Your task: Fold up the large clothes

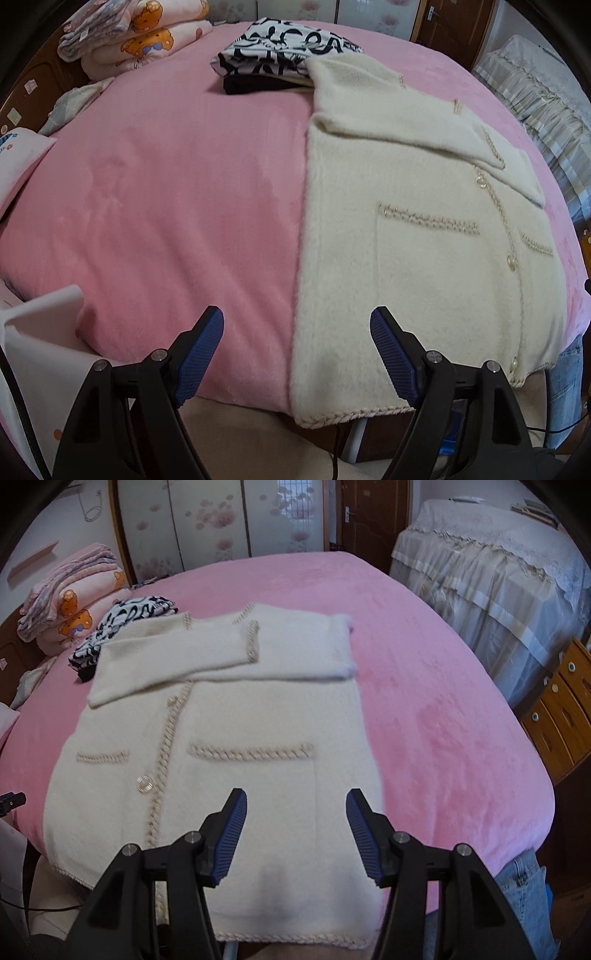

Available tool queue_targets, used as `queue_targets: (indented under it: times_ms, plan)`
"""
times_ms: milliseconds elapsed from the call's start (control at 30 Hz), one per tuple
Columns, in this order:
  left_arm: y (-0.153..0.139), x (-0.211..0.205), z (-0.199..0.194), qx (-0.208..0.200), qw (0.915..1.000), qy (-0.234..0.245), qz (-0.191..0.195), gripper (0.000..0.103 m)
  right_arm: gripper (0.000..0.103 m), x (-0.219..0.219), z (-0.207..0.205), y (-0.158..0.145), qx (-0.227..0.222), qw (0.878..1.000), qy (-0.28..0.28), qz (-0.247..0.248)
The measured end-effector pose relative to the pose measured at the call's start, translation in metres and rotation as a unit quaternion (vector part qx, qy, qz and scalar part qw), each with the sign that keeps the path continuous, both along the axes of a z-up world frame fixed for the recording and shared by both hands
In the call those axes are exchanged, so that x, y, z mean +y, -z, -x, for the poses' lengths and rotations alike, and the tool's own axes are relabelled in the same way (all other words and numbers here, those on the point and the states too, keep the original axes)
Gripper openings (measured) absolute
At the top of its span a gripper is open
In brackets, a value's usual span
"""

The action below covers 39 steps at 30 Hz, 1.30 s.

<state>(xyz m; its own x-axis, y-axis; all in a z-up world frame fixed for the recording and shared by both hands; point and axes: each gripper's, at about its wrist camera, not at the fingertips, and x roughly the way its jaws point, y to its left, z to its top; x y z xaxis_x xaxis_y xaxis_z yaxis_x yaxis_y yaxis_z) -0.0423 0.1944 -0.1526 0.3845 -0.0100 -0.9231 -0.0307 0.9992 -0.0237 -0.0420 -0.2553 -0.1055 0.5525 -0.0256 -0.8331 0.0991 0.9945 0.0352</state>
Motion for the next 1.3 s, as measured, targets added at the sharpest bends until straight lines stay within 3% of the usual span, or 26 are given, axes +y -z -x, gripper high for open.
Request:
queue_targets:
  times_ms: [367,633,900,1133,1300]
  plan:
    - [0.048,-0.005,0.001,0.076,0.9969,0.018,-0.002,0.080,0.056,-0.019,0.019,0.050,0.070,0.997,0.019,-0.006]
    - [0.087,0.007,0.000,0.135,0.9898,0.017,0.041,0.080,0.056,-0.034,0.023,0.077,0.106,0.993,0.031,-0.034]
    - [0.102,0.014,0.002,0.166,0.9817,0.010,0.092,0.085,0.056,-0.043,0.029,0.088,0.111,0.990,0.015,-0.083]
    - [0.112,-0.001,0.008,0.180,0.9805,0.040,0.068,0.093,0.056,-0.059,0.041,0.086,0.096,0.988,0.007,-0.124]
    - [0.118,-0.011,0.009,0.184,0.9798,0.051,0.062,0.100,0.056,-0.080,0.045,0.085,0.095,0.987,0.031,-0.123]
